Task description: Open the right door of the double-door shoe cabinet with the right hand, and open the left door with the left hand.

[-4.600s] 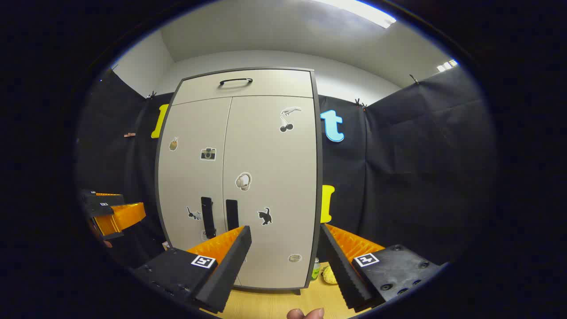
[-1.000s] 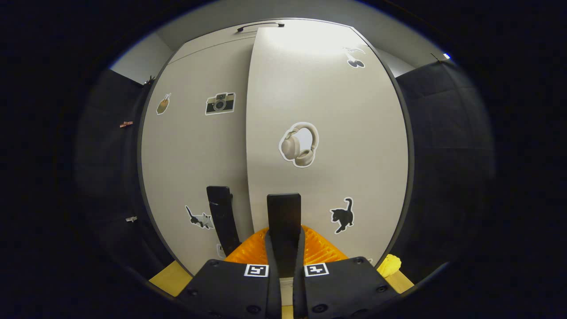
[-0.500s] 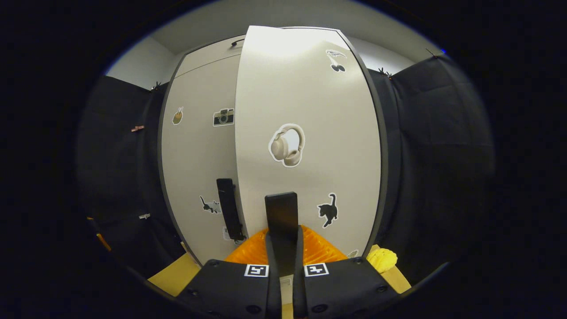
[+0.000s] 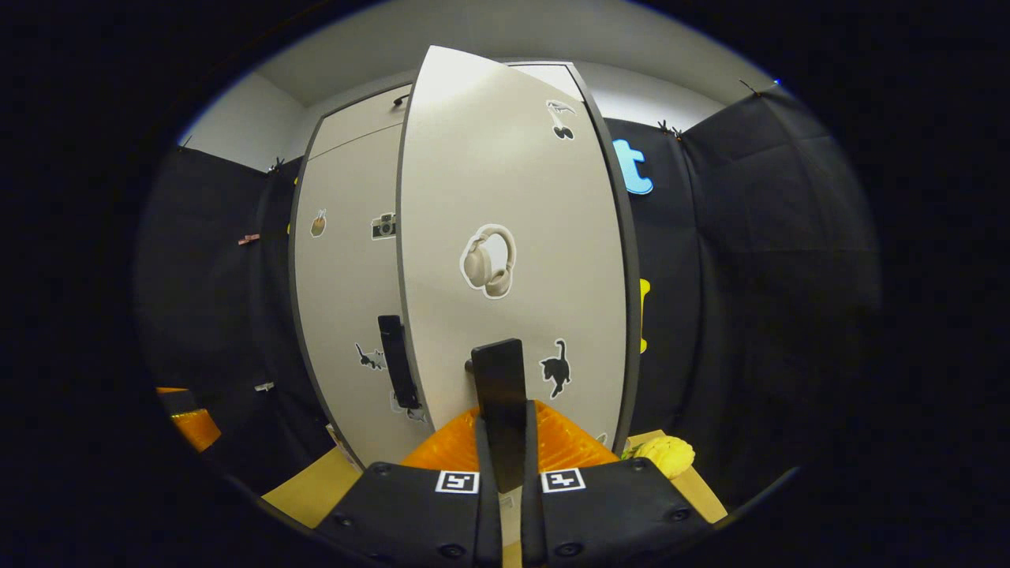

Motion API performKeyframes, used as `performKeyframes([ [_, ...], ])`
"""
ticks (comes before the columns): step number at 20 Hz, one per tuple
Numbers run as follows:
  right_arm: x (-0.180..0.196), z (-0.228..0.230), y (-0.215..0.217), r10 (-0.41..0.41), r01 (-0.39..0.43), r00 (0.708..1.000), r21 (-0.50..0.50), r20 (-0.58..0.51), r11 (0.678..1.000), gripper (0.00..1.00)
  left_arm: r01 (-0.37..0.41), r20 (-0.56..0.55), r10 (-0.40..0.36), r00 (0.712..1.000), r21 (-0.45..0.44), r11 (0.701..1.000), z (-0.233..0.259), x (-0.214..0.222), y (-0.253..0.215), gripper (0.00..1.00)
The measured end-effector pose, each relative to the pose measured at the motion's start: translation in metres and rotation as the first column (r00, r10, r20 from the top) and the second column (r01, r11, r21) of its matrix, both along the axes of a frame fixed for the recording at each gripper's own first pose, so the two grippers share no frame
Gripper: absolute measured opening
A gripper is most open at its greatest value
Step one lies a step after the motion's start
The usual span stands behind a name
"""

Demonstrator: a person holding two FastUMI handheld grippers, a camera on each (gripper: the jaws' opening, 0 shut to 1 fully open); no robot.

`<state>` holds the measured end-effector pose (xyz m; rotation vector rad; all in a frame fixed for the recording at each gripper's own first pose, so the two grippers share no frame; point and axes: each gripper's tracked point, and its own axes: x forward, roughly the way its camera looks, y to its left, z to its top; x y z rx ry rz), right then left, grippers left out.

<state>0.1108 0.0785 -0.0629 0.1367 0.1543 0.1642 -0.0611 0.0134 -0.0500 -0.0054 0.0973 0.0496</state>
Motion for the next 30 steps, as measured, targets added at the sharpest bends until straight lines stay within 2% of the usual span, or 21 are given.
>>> performKeyframes([
  [5, -0.008, 0.0, -0.013, 0.007, -0.008, 1.0, -0.02, -0.01, 1.0, 0.13, 0.015, -0.006, -0.015, 1.0, 0.005, 1.0, 0.0, 0.011, -0.017, 0.95],
  [16, -0.015, -0.002, -0.028, 0.016, -0.016, 1.0, 0.012, -0.027, 1.0, 0.12, 0.049, -0.001, -0.049, 0.999, 0.025, 0.998, 0.004, 0.045, -0.062, 0.95],
  [24, -0.011, -0.001, -0.055, -0.023, 0.023, 1.0, 0.008, -0.015, 1.0, 0.11, 0.063, 0.005, -0.063, 0.998, 0.043, 0.997, 0.008, 0.059, -0.091, 0.95],
  [29, -0.003, -0.003, -0.1, -0.1, 0.1, 0.995, -0.078, 0.003, 0.992, 0.11, 0.066, 0.002, -0.066, 0.998, 0.053, 0.996, 0.007, 0.068, -0.106, 0.95],
  [30, -0.005, 0.0, -0.103, -0.078, 0.078, 0.997, -0.056, 0.005, 0.995, 0.06, 0.065, 0.001, -0.065, 0.998, 0.051, 0.997, 0.006, 0.069, -0.108, 0.95],
])
